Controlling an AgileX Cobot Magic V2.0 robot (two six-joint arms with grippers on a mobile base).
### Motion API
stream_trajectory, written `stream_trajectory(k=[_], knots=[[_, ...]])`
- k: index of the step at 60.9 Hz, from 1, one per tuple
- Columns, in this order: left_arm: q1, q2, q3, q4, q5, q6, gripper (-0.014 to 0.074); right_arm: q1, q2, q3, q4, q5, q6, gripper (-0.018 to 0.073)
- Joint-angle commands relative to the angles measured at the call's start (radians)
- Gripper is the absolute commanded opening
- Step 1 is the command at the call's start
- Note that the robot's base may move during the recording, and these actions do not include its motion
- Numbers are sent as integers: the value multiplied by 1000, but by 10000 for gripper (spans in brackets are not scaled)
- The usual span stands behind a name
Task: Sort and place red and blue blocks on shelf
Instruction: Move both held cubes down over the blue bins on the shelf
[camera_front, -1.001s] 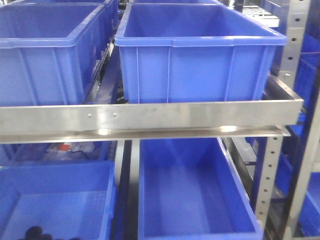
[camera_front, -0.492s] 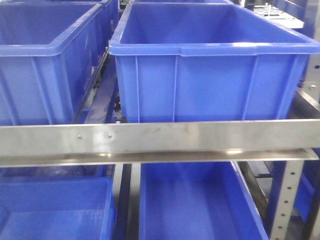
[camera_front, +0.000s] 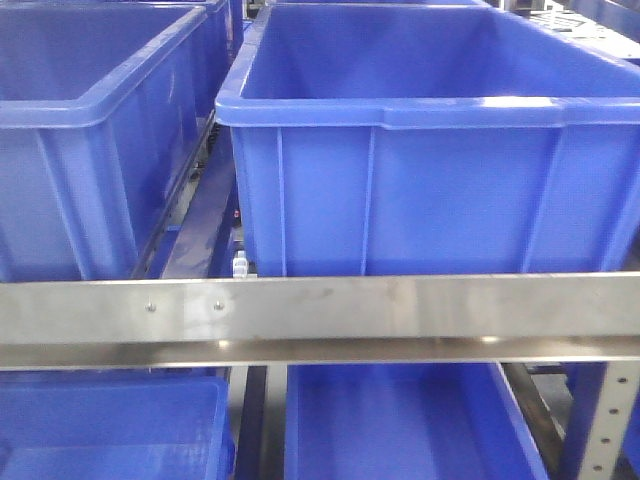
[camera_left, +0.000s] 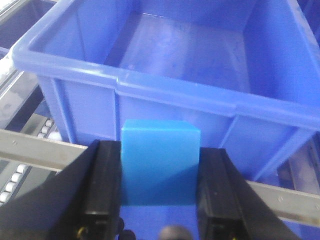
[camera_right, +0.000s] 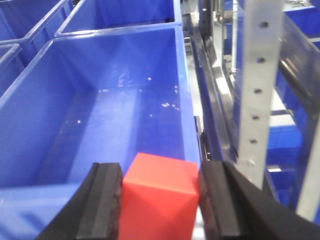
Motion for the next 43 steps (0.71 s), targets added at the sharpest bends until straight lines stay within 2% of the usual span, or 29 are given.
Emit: stream_trajectory(k=[1, 43], knots=[[0, 7, -29, 9, -84, -6, 122, -6, 0, -26, -9, -95, -5, 48], [0, 7, -29, 9, -84, -6, 122, -6, 0, -26, -9, -95, -5, 48]])
